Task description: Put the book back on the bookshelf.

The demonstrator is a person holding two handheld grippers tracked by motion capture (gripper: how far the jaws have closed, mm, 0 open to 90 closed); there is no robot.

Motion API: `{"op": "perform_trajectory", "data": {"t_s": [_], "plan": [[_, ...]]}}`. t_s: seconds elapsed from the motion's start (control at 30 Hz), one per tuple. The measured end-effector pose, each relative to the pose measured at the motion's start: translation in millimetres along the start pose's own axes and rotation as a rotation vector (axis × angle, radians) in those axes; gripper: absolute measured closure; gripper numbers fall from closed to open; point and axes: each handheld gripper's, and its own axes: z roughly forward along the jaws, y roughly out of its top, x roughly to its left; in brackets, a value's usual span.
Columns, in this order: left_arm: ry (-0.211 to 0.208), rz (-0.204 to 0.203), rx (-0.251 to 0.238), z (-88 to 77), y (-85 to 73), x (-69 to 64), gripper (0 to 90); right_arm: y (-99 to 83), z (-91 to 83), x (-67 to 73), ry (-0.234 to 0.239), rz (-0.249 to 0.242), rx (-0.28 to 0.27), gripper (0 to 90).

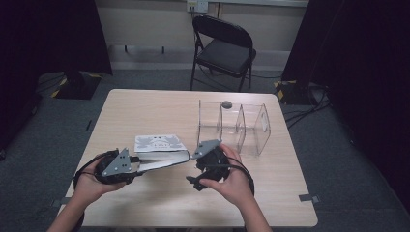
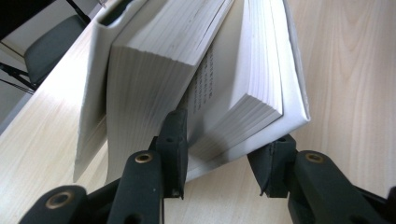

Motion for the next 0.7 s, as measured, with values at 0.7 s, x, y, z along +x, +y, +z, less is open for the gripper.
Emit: {"op": "perform_trajectory", "data": {"t_s": [0.7], "plan": [[-0.034,-0.036,0.064,-5.5,19.1,8.1,61.7,-104.9,69.8,-2.1,-0.011,0.156,0.005,13.3]]}}
